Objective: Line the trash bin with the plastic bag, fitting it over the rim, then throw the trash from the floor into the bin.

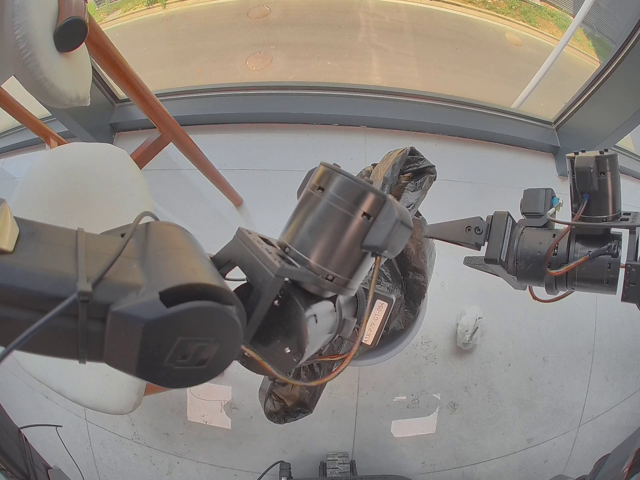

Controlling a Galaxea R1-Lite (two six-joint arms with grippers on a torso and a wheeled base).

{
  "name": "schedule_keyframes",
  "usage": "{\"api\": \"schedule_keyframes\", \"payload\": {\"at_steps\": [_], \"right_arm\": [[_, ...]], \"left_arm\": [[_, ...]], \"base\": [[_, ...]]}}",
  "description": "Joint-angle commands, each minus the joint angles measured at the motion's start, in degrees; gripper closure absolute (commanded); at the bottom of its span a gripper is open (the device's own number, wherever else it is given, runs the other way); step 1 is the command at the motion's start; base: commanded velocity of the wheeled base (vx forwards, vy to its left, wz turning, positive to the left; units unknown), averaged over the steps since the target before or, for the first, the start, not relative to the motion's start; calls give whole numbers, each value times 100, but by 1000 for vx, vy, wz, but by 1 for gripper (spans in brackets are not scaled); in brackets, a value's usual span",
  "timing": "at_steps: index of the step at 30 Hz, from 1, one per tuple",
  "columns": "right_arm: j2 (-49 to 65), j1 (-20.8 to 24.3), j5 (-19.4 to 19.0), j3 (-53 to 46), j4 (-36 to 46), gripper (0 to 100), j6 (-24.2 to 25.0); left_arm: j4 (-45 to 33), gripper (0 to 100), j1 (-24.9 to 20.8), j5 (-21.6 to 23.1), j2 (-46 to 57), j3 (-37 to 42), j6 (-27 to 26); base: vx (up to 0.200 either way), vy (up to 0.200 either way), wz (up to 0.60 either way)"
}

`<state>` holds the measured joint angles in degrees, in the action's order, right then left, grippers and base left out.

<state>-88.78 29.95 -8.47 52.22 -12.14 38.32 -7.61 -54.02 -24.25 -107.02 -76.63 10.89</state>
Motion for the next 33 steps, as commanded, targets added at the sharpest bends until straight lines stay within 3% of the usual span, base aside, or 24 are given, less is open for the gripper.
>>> {"api": "schedule_keyframes", "payload": {"at_steps": [1, 3, 11, 16, 20, 21, 33], "right_arm": [[-262, -16, 12, -11, -438, 0, -8], [-508, -7, 30, 104, -755, 0, -17], [-869, 213, 118, 534, -755, 0, 1], [-1255, 406, 513, 877, -799, 0, -8], [-1554, 468, 601, 1211, -799, 0, 1], [-1607, 485, 619, 1255, -799, 100, 1], [-1712, 925, 821, 1352, -693, 100, -8]], "left_arm": [[-4, 100, -21, -1, 85, 60, 1], [-4, 100, -21, -10, 146, 166, 1], [339, 100, -48, -27, 252, 474, -8], [427, 100, -56, -27, 261, 500, -8], [427, 100, -127, -27, 270, 509, 1], [427, 100, -162, -27, 278, 517, 1], [409, 100, -144, -133, 349, 825, 1]], "base": [[0, 0, 0], [0, 0, 0], [0, 0, 0], [0, 0, 0], [0, 0, 0], [0, 0, 0], [0, 0, 0]]}}
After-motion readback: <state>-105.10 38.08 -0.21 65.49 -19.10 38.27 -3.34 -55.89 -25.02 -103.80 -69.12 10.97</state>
